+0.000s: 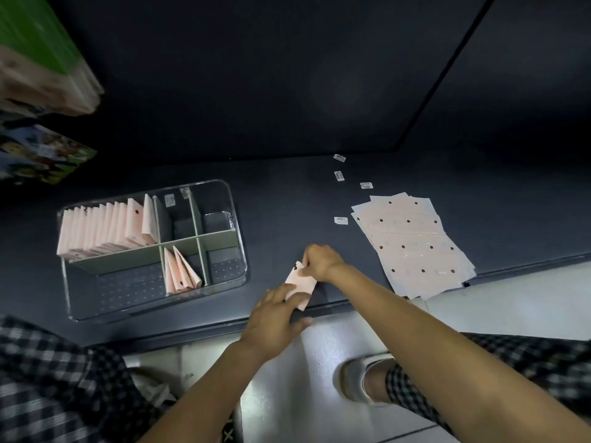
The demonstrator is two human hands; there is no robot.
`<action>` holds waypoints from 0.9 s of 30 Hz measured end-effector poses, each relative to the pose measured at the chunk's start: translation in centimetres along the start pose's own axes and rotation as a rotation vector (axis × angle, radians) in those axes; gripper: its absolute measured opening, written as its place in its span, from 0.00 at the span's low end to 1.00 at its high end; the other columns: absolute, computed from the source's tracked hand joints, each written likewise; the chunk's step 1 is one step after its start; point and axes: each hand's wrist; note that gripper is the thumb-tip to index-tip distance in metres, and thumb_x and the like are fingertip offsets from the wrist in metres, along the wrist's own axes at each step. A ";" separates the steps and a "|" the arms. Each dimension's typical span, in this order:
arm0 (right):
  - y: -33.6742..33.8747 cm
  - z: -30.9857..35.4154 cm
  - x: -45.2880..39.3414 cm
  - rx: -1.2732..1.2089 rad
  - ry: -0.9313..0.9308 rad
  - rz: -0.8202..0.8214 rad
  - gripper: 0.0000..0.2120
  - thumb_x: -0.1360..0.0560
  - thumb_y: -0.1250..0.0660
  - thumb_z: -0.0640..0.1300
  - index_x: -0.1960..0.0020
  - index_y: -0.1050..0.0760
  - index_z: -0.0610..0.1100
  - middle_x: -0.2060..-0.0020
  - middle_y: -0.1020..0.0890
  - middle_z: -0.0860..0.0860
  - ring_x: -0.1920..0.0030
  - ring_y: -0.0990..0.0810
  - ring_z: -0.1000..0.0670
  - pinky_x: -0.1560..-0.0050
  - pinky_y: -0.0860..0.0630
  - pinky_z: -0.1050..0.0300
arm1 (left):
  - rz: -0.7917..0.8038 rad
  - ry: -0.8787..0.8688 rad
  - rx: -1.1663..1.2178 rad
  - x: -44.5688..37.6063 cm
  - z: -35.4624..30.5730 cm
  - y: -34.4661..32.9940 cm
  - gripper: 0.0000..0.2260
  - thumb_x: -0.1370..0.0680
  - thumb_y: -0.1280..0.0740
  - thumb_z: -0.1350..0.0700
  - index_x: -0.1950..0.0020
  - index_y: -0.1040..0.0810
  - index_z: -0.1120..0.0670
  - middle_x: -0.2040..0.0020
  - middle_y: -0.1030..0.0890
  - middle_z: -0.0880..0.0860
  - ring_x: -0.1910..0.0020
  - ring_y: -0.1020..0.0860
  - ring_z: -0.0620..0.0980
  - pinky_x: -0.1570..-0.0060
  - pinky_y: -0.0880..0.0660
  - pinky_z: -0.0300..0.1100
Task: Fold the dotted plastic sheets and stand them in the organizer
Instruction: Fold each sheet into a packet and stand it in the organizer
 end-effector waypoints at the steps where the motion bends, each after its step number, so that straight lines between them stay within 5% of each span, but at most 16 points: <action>1: -0.3 -0.3 0.6 -0.033 -0.021 -0.004 0.10 0.27 0.33 0.43 0.49 0.22 0.39 0.47 0.19 0.42 0.44 0.22 0.42 0.52 0.28 0.56 | -0.070 0.039 0.126 0.1 -0.1 0.3 0.23 0.23 0.34 0.45 0.30 0.32 0.47 0.28 0.37 0.49 0.29 0.39 0.49 0.32 0.43 0.38; 4: -1.9 -1.5 2.5 -0.112 -0.078 -0.061 0.09 0.27 0.33 0.43 0.51 0.21 0.38 0.50 0.18 0.43 0.46 0.21 0.42 0.52 0.27 0.56 | -0.247 0.232 0.415 0.3 -0.5 0.6 0.23 0.26 0.28 0.56 0.32 0.29 0.53 0.36 0.30 0.53 0.37 0.30 0.51 0.37 0.34 0.41; 10: -4.8 -2.6 6.2 -0.217 -0.144 -0.263 0.15 0.26 0.31 0.46 0.43 0.31 0.43 0.49 0.20 0.45 0.46 0.23 0.45 0.50 0.29 0.55 | -0.203 0.468 0.498 0.3 -2.0 -0.7 0.21 0.27 0.29 0.62 0.35 0.27 0.58 0.41 0.27 0.58 0.48 0.23 0.55 0.44 0.29 0.41; 14: -5.5 -2.5 7.5 -0.189 -0.120 -0.213 0.17 0.26 0.32 0.48 0.42 0.33 0.44 0.48 0.21 0.45 0.46 0.23 0.44 0.49 0.28 0.54 | -0.193 0.556 0.470 0.4 -2.9 -0.8 0.08 0.27 0.29 0.60 0.49 0.21 0.60 0.51 0.19 0.60 0.52 0.22 0.57 0.63 0.35 0.38; 19: -4.5 -1.8 8.4 0.030 0.219 -0.363 0.17 0.25 0.34 0.46 0.37 0.30 0.49 0.41 0.29 0.51 0.42 0.30 0.47 0.44 0.31 0.57 | -0.177 0.378 0.263 1.4 -2.8 2.1 0.04 0.24 0.34 0.57 0.51 0.22 0.55 0.51 0.20 0.56 0.50 0.22 0.56 0.57 0.30 0.43; 24: -2.0 2.3 9.1 -0.050 0.323 -0.269 0.04 0.26 0.33 0.49 0.57 0.25 0.50 0.64 0.25 0.53 0.56 0.27 0.48 0.62 0.37 0.57 | -0.182 0.041 -0.163 2.4 0.9 9.5 0.09 0.23 0.37 0.56 0.44 0.24 0.53 0.46 0.24 0.53 0.43 0.28 0.54 0.46 0.30 0.46; 27: -1.1 5.5 8.6 -0.230 0.280 -0.306 0.09 0.27 0.32 0.47 0.63 0.32 0.50 0.68 0.26 0.54 0.62 0.28 0.49 0.65 0.36 0.57 | -0.208 0.019 -0.473 3.5 4.5 12.9 0.16 0.22 0.39 0.47 0.37 0.28 0.52 0.40 0.28 0.52 0.39 0.32 0.53 0.41 0.35 0.45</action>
Point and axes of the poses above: each hand's wrist, its own x-axis away from the middle knuckle, its own y-axis out of the back of the hand, z = x × y
